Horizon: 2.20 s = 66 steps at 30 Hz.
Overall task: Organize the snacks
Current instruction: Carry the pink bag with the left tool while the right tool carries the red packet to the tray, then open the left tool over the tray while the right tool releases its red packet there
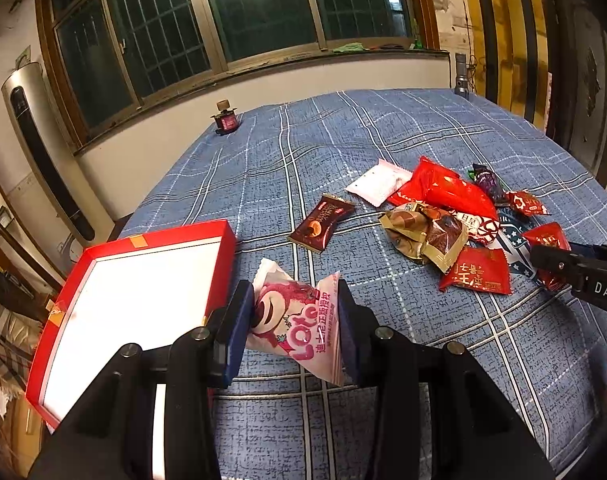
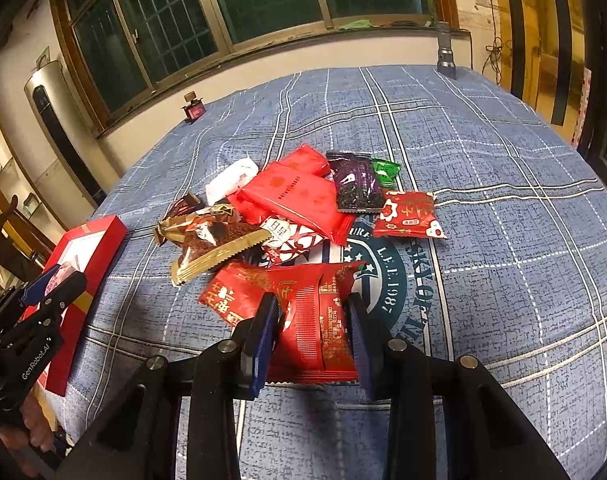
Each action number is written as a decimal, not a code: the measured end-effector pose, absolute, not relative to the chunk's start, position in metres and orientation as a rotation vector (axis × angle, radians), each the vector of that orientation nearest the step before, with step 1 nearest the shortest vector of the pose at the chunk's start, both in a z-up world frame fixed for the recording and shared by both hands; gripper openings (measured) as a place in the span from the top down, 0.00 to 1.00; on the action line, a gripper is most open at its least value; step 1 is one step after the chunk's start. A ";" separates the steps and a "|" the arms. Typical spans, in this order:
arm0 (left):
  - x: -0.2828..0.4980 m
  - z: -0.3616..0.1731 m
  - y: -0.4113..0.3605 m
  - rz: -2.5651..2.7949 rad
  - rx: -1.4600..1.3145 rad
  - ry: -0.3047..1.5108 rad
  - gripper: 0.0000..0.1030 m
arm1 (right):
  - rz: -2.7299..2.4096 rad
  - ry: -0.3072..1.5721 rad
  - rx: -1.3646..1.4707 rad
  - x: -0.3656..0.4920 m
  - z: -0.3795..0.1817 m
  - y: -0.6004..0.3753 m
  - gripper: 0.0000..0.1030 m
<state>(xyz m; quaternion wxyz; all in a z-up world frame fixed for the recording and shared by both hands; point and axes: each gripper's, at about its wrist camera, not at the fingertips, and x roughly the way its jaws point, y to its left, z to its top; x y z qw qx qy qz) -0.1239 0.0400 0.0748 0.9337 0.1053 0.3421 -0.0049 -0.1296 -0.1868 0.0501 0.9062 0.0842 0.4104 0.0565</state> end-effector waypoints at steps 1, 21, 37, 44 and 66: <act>-0.125 0.076 0.041 -0.009 0.213 0.695 0.63 | 0.118 0.847 0.170 -0.130 0.051 -0.185 0.66; -0.133 0.084 0.077 0.030 0.151 0.662 0.64 | 0.161 0.846 0.088 -0.133 0.061 -0.137 0.66; -0.144 0.092 0.118 0.053 0.066 0.640 0.64 | 0.225 0.824 0.010 -0.138 0.072 -0.085 0.66; -0.162 0.108 0.172 0.143 0.003 0.596 0.64 | 0.326 0.790 -0.018 -0.130 0.085 -0.039 0.66; -0.180 0.073 0.241 0.296 -0.062 0.672 0.40 | 0.646 0.784 -0.086 -0.134 0.079 0.104 0.45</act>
